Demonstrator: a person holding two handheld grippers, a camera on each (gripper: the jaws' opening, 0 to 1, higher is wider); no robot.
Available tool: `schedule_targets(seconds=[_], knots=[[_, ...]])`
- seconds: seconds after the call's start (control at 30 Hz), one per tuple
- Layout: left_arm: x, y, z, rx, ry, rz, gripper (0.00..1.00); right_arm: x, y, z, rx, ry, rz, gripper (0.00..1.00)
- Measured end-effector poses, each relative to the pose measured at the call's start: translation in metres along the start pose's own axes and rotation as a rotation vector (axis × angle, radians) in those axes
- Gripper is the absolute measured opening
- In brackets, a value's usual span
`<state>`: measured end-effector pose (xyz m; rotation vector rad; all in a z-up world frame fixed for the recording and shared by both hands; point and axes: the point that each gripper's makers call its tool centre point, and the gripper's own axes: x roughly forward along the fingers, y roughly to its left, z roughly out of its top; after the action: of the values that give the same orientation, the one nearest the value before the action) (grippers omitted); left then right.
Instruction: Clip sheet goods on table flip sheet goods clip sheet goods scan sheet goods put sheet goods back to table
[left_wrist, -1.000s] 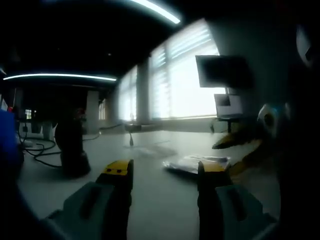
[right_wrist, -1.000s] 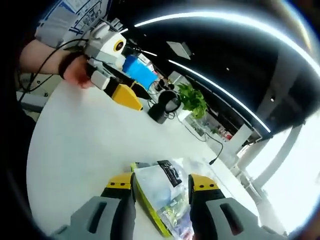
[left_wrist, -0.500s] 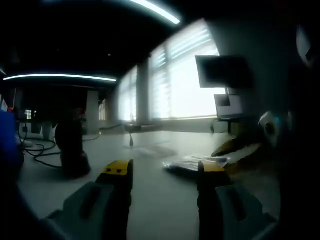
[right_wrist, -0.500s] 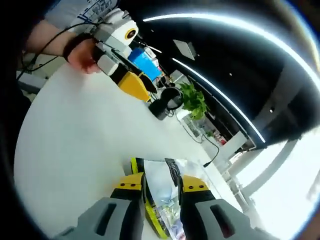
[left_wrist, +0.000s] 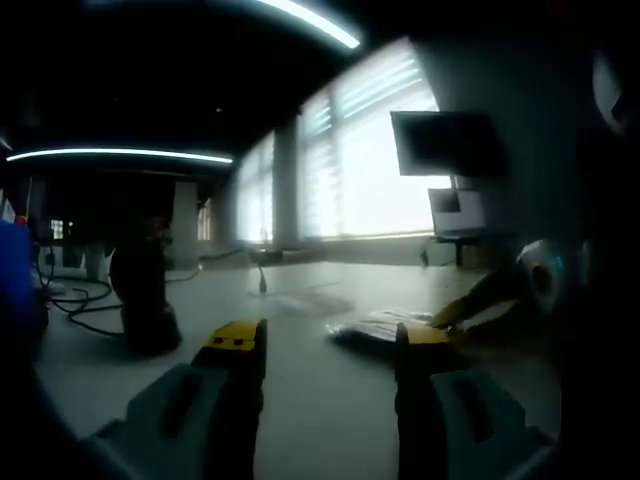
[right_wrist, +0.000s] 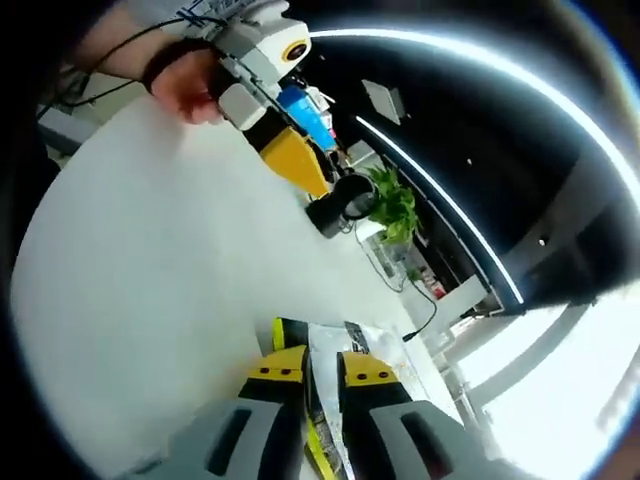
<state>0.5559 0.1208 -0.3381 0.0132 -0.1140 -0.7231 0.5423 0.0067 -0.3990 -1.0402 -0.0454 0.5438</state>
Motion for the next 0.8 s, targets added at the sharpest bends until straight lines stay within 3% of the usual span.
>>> schedule_targets(seconds=[0.57, 0.8], knots=[[0.0, 0.0, 0.0, 0.0, -0.002, 0.001, 0.45, 0.002, 0.0, 0.0, -0.03, -0.014, -0.024, 0.0], [0.0, 0.0, 0.0, -0.001, -0.001, 0.0, 0.45, -0.005, -0.01, 0.005, 0.007, -0.047, -0.045, 0.0]])
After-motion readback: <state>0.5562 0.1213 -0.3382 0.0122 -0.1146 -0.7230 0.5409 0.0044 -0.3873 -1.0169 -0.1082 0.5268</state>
